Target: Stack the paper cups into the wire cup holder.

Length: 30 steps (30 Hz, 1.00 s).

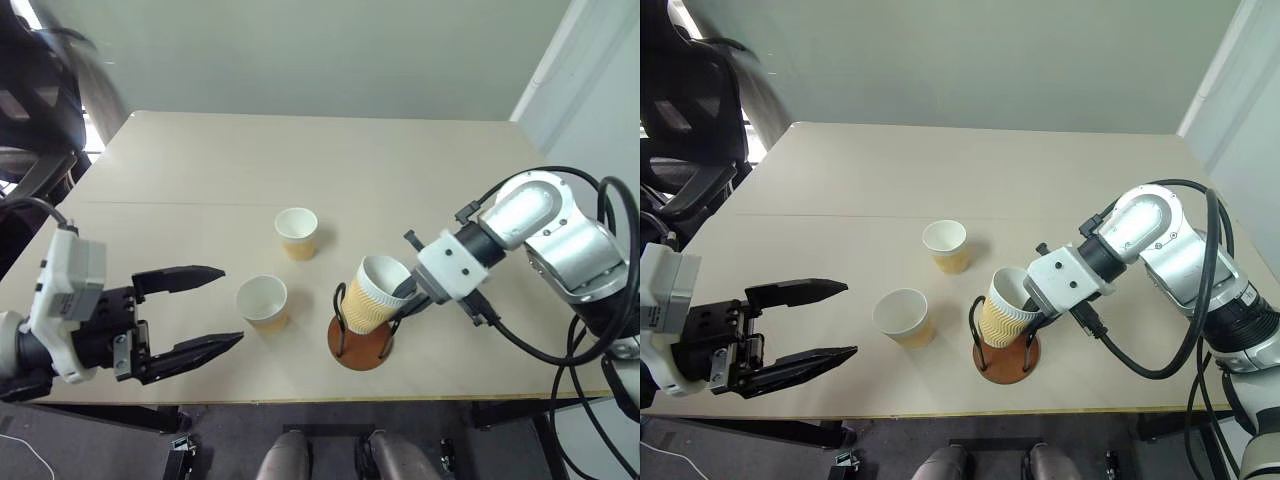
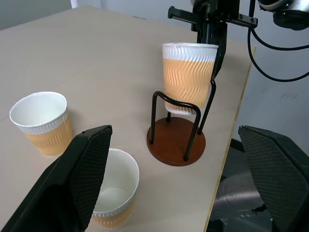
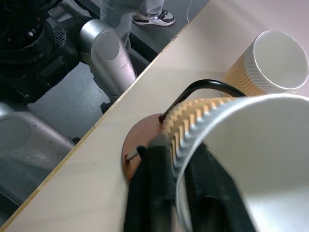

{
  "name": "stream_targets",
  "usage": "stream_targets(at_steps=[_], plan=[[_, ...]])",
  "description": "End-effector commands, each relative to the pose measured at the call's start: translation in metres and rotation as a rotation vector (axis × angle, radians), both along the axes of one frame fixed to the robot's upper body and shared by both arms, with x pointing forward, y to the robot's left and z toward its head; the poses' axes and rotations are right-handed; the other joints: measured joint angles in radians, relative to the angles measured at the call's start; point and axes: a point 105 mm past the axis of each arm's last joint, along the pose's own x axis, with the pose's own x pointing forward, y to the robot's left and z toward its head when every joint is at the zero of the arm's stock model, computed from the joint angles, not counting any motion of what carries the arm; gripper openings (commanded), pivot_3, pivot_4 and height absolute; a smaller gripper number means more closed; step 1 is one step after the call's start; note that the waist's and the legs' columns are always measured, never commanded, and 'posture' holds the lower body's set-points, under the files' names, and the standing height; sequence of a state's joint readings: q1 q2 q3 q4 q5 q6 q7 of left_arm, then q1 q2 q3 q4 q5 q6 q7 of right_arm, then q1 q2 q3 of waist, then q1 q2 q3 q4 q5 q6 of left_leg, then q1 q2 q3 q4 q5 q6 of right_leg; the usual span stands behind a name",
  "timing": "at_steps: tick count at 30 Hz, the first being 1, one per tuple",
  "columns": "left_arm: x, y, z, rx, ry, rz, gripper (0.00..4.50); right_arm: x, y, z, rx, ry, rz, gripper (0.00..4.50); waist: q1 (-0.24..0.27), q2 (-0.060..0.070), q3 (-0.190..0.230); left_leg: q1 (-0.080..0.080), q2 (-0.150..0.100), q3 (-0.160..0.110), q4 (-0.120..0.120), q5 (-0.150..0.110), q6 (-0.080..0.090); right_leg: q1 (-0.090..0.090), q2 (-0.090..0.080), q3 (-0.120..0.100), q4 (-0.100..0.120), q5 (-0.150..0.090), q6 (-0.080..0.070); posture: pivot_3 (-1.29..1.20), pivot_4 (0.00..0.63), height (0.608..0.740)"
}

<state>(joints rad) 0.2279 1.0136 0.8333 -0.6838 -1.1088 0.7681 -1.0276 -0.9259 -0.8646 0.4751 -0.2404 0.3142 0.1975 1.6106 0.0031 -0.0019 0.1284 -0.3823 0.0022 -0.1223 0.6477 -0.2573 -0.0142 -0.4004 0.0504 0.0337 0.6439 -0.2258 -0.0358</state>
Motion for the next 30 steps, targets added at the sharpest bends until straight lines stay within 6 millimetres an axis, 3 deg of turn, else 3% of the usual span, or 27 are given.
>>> stream_targets(at_steps=[1, 5, 7, 11, 15, 17, 22, 27, 30], plan=[[-0.003, 0.0, 0.006, 0.015, -0.024, -0.01, 4.5, -0.002, 0.001, 0.004, 0.007, -0.027, 0.016, 1.63, 0.0, 0.0, 0.0, 0.0, 0.0, 0.0, 0.0, 0.0, 0.0, 0.0, 0.0, 0.0, 0.0, 0.0, 0.0, 0.0, 0.15, 0.74], [-0.002, 0.001, 0.007, 0.02, -0.022, -0.009, 4.5, -0.002, 0.001, 0.008, 0.017, -0.041, 0.012, 3.0, 0.0, 0.0, 0.0, 0.0, 0.0, 0.0, 0.0, 0.0, 0.0, 0.0, 0.0, 0.0, 0.0, 0.0, 0.0, 0.0, 0.15, 0.74], [-0.001, 0.003, 0.007, 0.031, -0.018, -0.009, 4.5, 0.001, 0.0, 0.013, 0.027, -0.06, -0.002, 3.0, 0.0, 0.0, 0.0, 0.0, 0.0, 0.0, 0.0, 0.0, 0.0, 0.0, 0.0, 0.0, 0.0, 0.0, 0.0, 0.0, 0.15, 0.74], [0.011, 0.009, -0.003, 0.166, -0.011, 0.02, 4.5, 0.024, -0.013, 0.043, 0.109, -0.105, -0.121, 3.0, 0.001, 0.001, 0.001, -0.001, 0.0, 0.0, 0.0, 0.0, 0.0, -0.001, 0.0, 0.0, 0.0, 0.0, -0.001, 0.0, 0.15, 0.74], [0.026, 0.009, -0.017, 0.307, -0.02, 0.01, 4.5, 0.03, -0.03, 0.081, 0.298, 0.039, -0.227, 3.0, 0.008, 0.001, 0.0, -0.001, 0.0, -0.001, 0.0, 0.0, 0.0, -0.002, 0.0, 0.0, -0.001, -0.002, -0.008, 0.0, 0.15, 0.74], [0.033, 0.002, -0.02, 0.313, -0.028, -0.024, 4.5, 0.03, -0.043, 0.09, 0.372, 0.107, -0.282, 3.0, 0.012, 0.0, 0.0, -0.002, 0.0, -0.001, -0.001, 0.0, -0.001, -0.003, 0.0, 0.0, -0.001, -0.002, -0.008, 0.0, 0.15, 0.74], [0.042, -0.011, -0.027, 0.343, -0.023, -0.116, 4.5, 0.034, -0.066, 0.081, 0.381, 0.109, -0.423, 3.0, 0.019, 0.0, 0.0, -0.002, 0.0, -0.001, -0.001, -0.004, -0.006, -0.004, 0.0, -0.001, 0.0, 0.001, -0.003, 0.0, 0.15, 0.74], [0.047, -0.009, -0.039, 0.418, 0.008, -0.168, 4.5, 0.029, -0.068, 0.082, 0.409, 0.093, -0.452, 3.0, 0.009, 0.0, 0.0, -0.003, 0.0, -0.001, -0.003, -0.006, -0.01, -0.006, 0.0, -0.002, 0.001, 0.001, -0.003, 0.0, 0.15, 0.74], [0.061, -0.005, -0.048, 0.468, -0.035, -0.152, 4.5, 0.021, -0.071, 0.087, 0.432, 0.101, -0.456, 3.0, 0.01, 0.001, 0.0, -0.001, 0.001, -0.001, -0.007, -0.006, -0.009, -0.006, 0.0, -0.002, 0.0, 0.001, -0.003, 0.0, 0.15, 0.74]])
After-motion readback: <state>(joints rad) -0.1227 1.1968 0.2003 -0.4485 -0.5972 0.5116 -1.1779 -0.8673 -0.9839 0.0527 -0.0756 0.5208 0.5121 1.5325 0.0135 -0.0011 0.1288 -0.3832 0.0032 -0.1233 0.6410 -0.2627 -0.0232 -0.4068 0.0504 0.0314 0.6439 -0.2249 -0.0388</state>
